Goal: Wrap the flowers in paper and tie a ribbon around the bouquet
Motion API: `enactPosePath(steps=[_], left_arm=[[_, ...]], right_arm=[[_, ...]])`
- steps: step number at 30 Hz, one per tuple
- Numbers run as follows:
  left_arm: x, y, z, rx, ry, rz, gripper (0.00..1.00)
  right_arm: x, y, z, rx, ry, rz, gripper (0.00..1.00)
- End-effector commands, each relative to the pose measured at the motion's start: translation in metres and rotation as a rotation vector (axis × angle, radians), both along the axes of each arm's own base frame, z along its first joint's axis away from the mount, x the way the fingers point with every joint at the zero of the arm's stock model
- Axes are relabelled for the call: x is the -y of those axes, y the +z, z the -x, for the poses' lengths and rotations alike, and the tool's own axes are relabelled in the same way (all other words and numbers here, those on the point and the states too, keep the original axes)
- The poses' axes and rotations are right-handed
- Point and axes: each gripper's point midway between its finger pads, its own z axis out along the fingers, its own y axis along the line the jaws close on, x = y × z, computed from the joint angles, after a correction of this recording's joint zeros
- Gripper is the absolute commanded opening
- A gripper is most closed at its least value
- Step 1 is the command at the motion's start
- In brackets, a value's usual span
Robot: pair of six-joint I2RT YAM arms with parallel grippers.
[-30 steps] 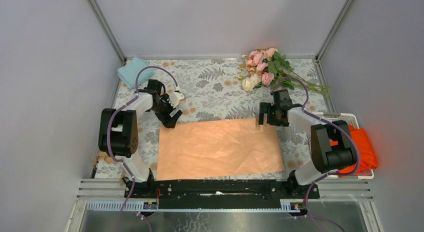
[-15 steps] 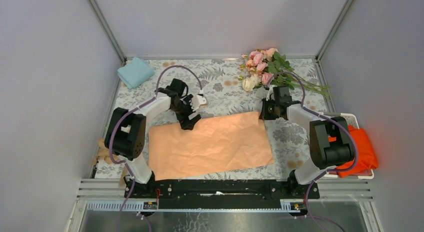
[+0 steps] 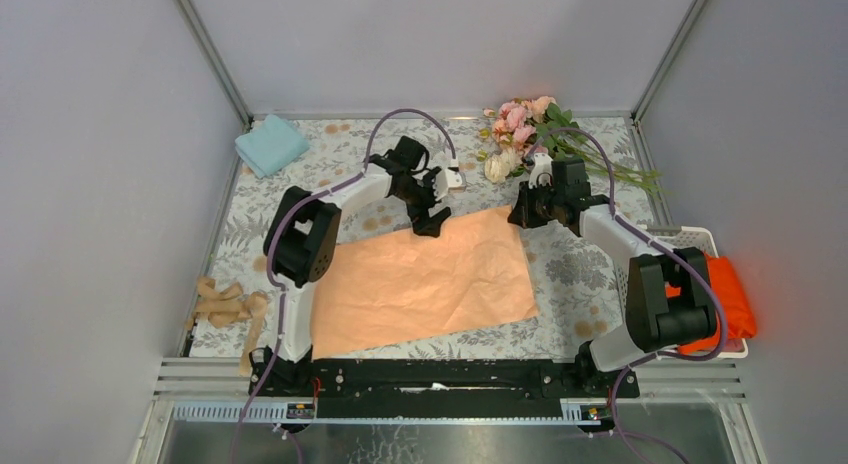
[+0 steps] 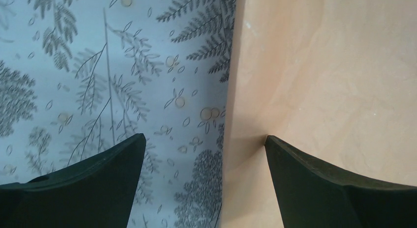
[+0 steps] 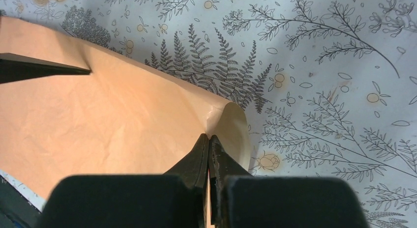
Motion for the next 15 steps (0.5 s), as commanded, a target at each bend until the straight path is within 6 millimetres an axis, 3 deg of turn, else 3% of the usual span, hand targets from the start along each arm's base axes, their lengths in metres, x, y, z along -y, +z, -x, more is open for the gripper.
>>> enactPosePath(steps=[1, 4, 8, 10, 13, 14, 15], left_arm=[[0.031, 0.001, 0.004, 0.009, -0.085, 0.058, 0.99], [0.036, -0.006, 0.02, -0.023, -0.135, 0.035, 0.97], [0.038, -0.002, 0.03, -0.051, -0.154, 0.054, 0.76], [0.039, 0.001, 0.031, -0.052, -0.157, 0.058, 0.55], [0.04, 0.012, 0.032, -0.059, -0.139, 0.074, 0.08], [0.041, 0.019, 0.031, -0.058, -0.127, 0.083, 0.0], [0.042, 0.027, 0.03, -0.06, -0.109, 0.09, 0.0]], right_arm=[[-0.003, 0.025, -0.01, 0.107, 0.05, -0.003, 0.0], [-0.002, 0.028, -0.012, 0.111, 0.053, 0.005, 0.0], [-0.002, 0.038, -0.014, 0.144, 0.059, 0.007, 0.0], [-0.002, 0.042, -0.015, 0.161, 0.054, 0.008, 0.0], [0.0, 0.046, -0.016, 0.17, 0.041, 0.014, 0.0], [0.002, 0.049, -0.017, 0.173, 0.032, 0.02, 0.0], [0.004, 0.052, -0.018, 0.177, 0.016, 0.027, 0.0]])
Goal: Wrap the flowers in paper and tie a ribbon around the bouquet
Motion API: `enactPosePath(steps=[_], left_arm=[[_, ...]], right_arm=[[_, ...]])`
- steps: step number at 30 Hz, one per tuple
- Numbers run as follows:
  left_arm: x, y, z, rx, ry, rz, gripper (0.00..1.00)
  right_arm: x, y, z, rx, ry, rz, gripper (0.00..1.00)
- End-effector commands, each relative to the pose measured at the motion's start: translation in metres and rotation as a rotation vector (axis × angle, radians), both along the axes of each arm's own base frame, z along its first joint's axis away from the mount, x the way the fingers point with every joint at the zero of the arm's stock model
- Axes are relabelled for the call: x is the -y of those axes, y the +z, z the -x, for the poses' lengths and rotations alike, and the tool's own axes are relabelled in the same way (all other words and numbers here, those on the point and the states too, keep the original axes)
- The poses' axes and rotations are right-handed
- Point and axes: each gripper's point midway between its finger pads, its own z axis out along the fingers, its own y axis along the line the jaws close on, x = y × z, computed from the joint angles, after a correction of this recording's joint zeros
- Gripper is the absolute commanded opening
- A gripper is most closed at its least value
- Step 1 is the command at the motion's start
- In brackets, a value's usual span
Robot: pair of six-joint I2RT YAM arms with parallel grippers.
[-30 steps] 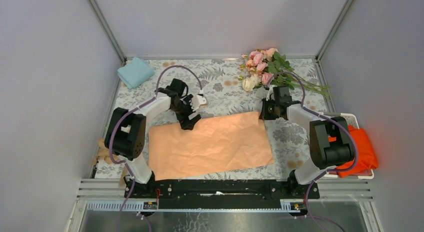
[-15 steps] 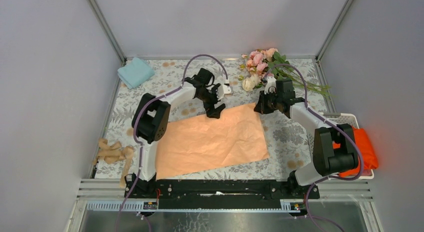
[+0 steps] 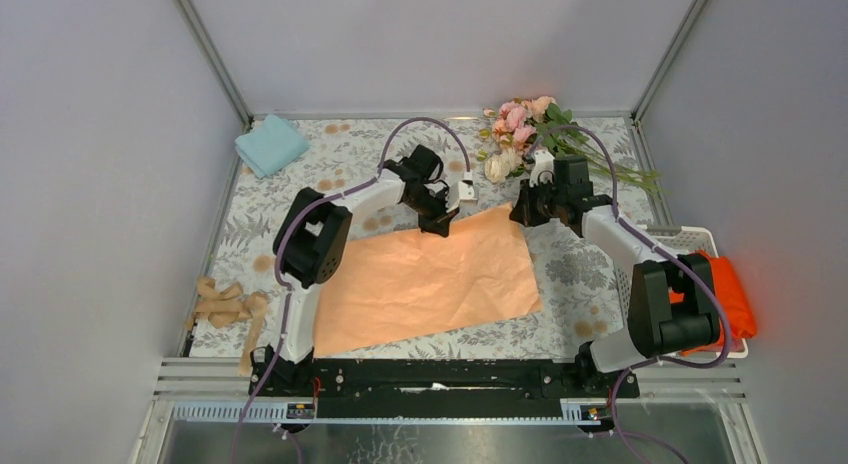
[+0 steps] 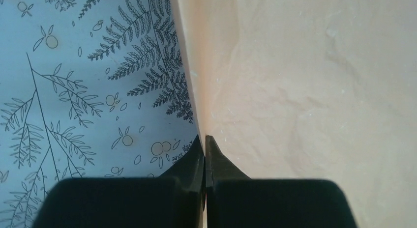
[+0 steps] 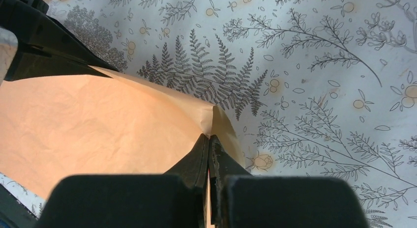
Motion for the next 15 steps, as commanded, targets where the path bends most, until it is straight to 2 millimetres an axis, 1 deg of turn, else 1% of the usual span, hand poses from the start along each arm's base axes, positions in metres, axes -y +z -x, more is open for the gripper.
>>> enactPosePath(steps=[1, 2, 4, 6, 7, 8, 9, 10, 12, 14, 15], left_arm=[[0.008, 0.048, -0.007, 0.022, 0.047, 0.066, 0.0], [0.008, 0.058, -0.01, 0.017, 0.09, 0.067, 0.0], [0.007, 0.082, -0.021, 0.039, 0.188, 0.076, 0.0], [0.002, 0.112, -0.038, 0.077, 0.325, 0.099, 0.0], [0.0, 0.127, -0.044, 0.086, 0.381, 0.118, 0.0], [-0.003, 0.145, -0.052, 0.09, 0.438, 0.145, 0.0], [-0.007, 0.162, -0.058, 0.081, 0.488, 0.173, 0.0], [-0.012, 0.178, -0.063, 0.059, 0.535, 0.208, 0.0], [-0.023, 0.209, -0.071, -0.013, 0.611, 0.295, 0.0], [-0.041, 0.236, -0.083, -0.088, 0.691, 0.391, 0.0], [-0.051, 0.246, -0.09, -0.124, 0.739, 0.435, 0.0]], right_arm=[[0.005, 0.046, -0.018, 0.127, -0.037, 0.01, 0.0], [0.008, 0.056, -0.019, 0.146, -0.058, 0.012, 0.06], [0.014, 0.078, -0.022, 0.19, -0.113, 0.015, 0.35], [0.024, 0.108, -0.024, 0.246, -0.204, 0.004, 0.68], [0.031, 0.122, -0.025, 0.277, -0.26, 0.007, 0.83], [0.042, 0.136, -0.026, 0.309, -0.327, 0.022, 0.95], [0.049, 0.148, -0.025, 0.329, -0.369, 0.026, 0.99], [0.055, 0.158, -0.023, 0.342, -0.396, 0.03, 1.0], [0.062, 0.17, -0.018, 0.345, -0.436, 0.029, 1.0], [0.061, 0.177, -0.013, 0.338, -0.433, 0.013, 1.0], [0.057, 0.179, -0.01, 0.338, -0.42, -0.004, 1.0]])
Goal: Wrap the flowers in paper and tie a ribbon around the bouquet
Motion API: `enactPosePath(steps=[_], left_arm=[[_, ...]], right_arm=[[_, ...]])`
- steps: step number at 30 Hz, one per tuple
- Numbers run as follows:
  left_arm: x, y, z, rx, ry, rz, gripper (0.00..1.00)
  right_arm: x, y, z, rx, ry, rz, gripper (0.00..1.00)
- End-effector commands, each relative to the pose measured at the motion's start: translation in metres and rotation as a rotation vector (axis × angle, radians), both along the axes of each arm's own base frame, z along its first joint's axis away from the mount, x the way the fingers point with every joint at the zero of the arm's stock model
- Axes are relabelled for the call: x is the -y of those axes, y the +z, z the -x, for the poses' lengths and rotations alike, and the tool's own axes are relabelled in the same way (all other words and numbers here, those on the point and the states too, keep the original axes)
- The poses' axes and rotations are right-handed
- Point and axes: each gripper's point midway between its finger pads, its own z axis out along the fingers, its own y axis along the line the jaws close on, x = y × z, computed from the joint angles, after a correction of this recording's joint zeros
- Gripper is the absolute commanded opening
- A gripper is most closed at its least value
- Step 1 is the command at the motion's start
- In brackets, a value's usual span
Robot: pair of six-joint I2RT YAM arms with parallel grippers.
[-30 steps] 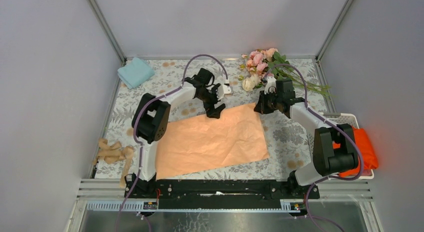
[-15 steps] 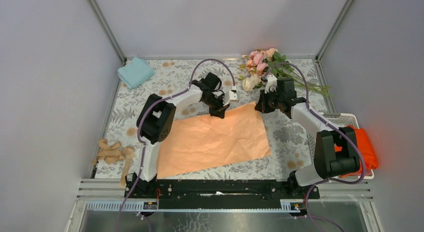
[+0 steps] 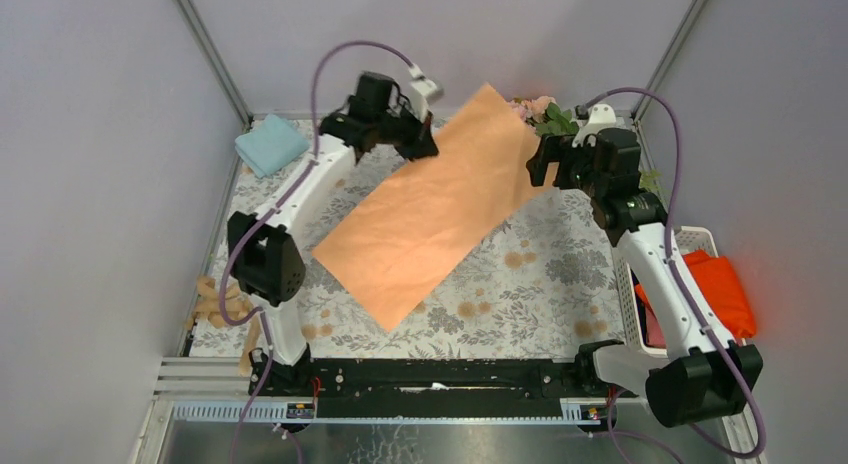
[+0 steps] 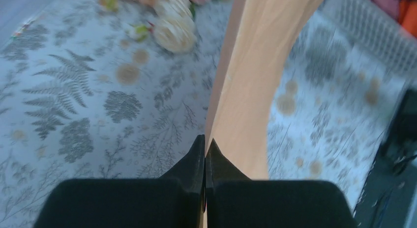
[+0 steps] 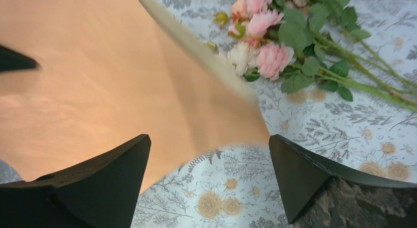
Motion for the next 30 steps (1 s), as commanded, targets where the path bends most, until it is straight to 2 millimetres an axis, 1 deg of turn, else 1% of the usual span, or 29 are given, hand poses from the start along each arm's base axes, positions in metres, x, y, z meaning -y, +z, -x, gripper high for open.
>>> enactPosePath(steps=[1, 3, 4, 5, 6, 8, 10, 11, 12, 14, 16, 19, 22, 23, 25, 26, 28, 30], left_arm=[[-0.043, 0.062, -0.034, -0.148, 0.247, 0.281, 0.0], [-0.069, 0.064, -0.052, -0.195, 0.347, 0.377, 0.0], [-0.082, 0.057, -0.06, -0.225, 0.398, 0.413, 0.0], [-0.094, 0.045, -0.067, -0.275, 0.456, 0.44, 0.0], [-0.11, 0.029, -0.075, -0.324, 0.519, 0.452, 0.0], [-0.127, -0.017, -0.084, -0.468, 0.625, 0.452, 0.0], [-0.139, -0.062, -0.083, -0.59, 0.699, 0.438, 0.0], [-0.143, -0.08, -0.082, -0.632, 0.729, 0.426, 0.0], [-0.147, -0.097, -0.08, -0.659, 0.759, 0.41, 0.0], [-0.153, -0.12, -0.076, -0.674, 0.806, 0.375, 0.0], [-0.159, -0.133, -0.075, -0.651, 0.844, 0.358, 0.0], [-0.173, -0.146, -0.073, -0.608, 0.921, 0.308, 0.0], [-0.185, -0.158, -0.066, -0.583, 0.982, 0.257, 0.0], [-0.187, -0.162, -0.063, -0.583, 0.994, 0.244, 0.0], [-0.19, -0.168, -0.058, -0.584, 1.004, 0.227, 0.0], [-0.191, -0.171, -0.056, -0.582, 1.007, 0.223, 0.0], [-0.192, -0.177, -0.053, -0.584, 1.014, 0.212, 0.0], [-0.193, -0.183, -0.051, -0.593, 1.018, 0.205, 0.0]], right_arm=[[0.007, 0.018, 0.01, -0.002, -0.055, -0.044, 1.0], [-0.003, 0.015, 0.013, -0.005, -0.007, -0.071, 1.0], [-0.007, 0.011, 0.013, -0.016, 0.011, -0.089, 1.0], [-0.013, 0.004, 0.013, -0.038, 0.032, -0.108, 1.0], [-0.019, -0.003, 0.013, -0.06, 0.052, -0.131, 1.0], [-0.031, -0.021, 0.011, -0.124, 0.084, -0.184, 1.0], [-0.045, -0.039, 0.008, -0.194, 0.118, -0.247, 1.0], [-0.052, -0.047, 0.006, -0.223, 0.135, -0.281, 1.0], [-0.06, -0.055, 0.003, -0.247, 0.145, -0.317, 0.98], [-0.081, -0.075, 0.002, -0.308, 0.182, -0.362, 0.95], [-0.098, -0.098, -0.001, -0.366, 0.194, -0.344, 0.92], [-0.114, -0.132, -0.01, -0.456, 0.179, -0.304, 0.8], [-0.121, -0.163, -0.022, -0.559, 0.123, -0.303, 0.71], [-0.122, -0.173, -0.023, -0.591, 0.108, -0.3, 0.68], [-0.127, -0.186, -0.017, -0.645, 0.113, -0.291, 0.65], [-0.13, -0.192, -0.01, -0.668, 0.121, -0.279, 0.64], [-0.136, -0.2, 0.008, -0.705, 0.137, -0.255, 0.64], [-0.152, -0.208, 0.033, -0.752, 0.187, -0.271, 0.63]])
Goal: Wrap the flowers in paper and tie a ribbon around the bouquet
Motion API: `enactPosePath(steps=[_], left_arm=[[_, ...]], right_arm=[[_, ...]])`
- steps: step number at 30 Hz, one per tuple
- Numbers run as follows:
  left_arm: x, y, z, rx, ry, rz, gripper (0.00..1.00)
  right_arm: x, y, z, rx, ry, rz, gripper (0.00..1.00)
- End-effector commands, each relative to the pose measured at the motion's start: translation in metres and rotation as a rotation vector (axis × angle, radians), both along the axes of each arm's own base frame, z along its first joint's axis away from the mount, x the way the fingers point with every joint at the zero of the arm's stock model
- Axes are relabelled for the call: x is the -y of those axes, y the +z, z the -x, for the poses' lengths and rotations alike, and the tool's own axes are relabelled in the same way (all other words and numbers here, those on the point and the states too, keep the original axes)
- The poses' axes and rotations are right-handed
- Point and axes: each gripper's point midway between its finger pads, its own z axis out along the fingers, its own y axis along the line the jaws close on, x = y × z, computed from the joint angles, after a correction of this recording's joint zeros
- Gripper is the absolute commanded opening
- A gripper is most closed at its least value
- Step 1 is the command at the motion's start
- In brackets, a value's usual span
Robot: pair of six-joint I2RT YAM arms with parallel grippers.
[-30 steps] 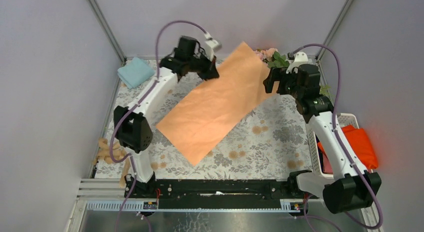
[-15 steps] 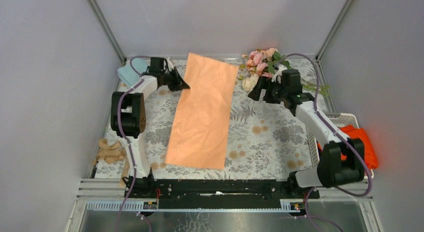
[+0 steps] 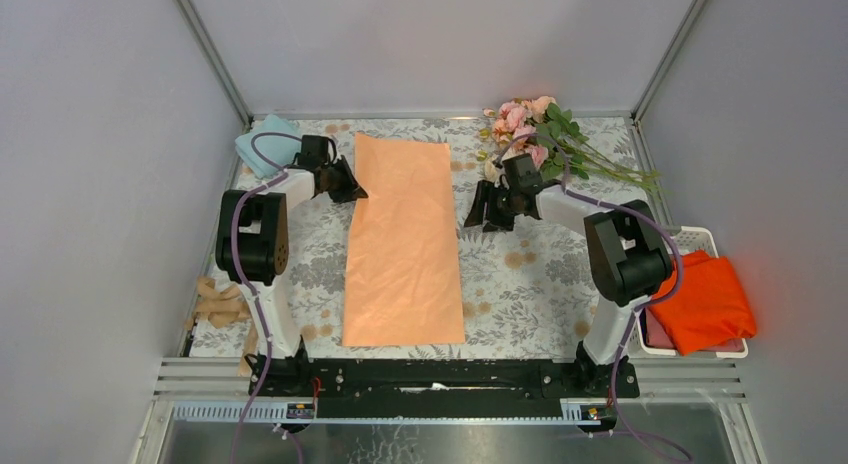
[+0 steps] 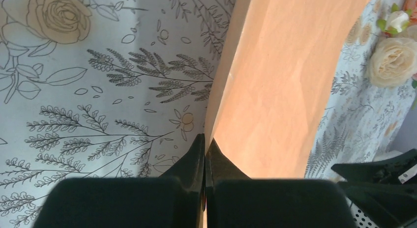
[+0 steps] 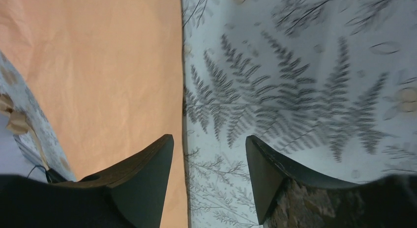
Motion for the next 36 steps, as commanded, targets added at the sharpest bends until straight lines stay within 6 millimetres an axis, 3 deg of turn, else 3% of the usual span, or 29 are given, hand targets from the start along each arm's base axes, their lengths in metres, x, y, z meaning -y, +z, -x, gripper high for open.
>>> enactPosePath(steps=[1, 4, 7, 11, 13, 20, 28, 32, 36], left_arm=[[-0.007, -0.003, -0.008, 0.052, 0.02, -0.046, 0.0], [-0.008, -0.01, -0.005, 0.042, 0.023, -0.05, 0.0], [-0.01, -0.016, -0.004, 0.043, 0.029, -0.067, 0.0], [-0.01, -0.019, -0.001, 0.04, 0.024, -0.067, 0.0], [-0.01, -0.021, 0.0, 0.041, 0.021, -0.076, 0.0], [-0.007, -0.024, 0.001, 0.052, 0.002, -0.101, 0.0], [0.002, -0.021, -0.001, 0.07, -0.025, -0.112, 0.0], [0.006, -0.023, 0.0, 0.065, -0.033, -0.112, 0.0], [0.006, -0.025, 0.001, 0.063, -0.037, -0.122, 0.0]], right_arm=[[-0.037, 0.002, 0.044, -0.069, 0.091, -0.071, 0.63], [-0.048, -0.012, 0.074, -0.138, 0.126, -0.085, 0.63], [-0.058, -0.02, 0.082, -0.161, 0.13, -0.127, 0.63], [-0.071, -0.014, 0.077, -0.142, 0.156, -0.145, 0.44], [-0.075, -0.003, 0.074, -0.097, 0.163, -0.145, 0.41], [-0.084, 0.021, 0.071, -0.004, 0.18, -0.146, 0.37], [-0.1, 0.031, 0.073, 0.078, 0.245, -0.042, 0.38], [-0.103, 0.022, 0.07, 0.053, 0.237, -0.032, 0.37], [-0.092, 0.009, 0.067, 0.014, 0.19, 0.046, 0.37]])
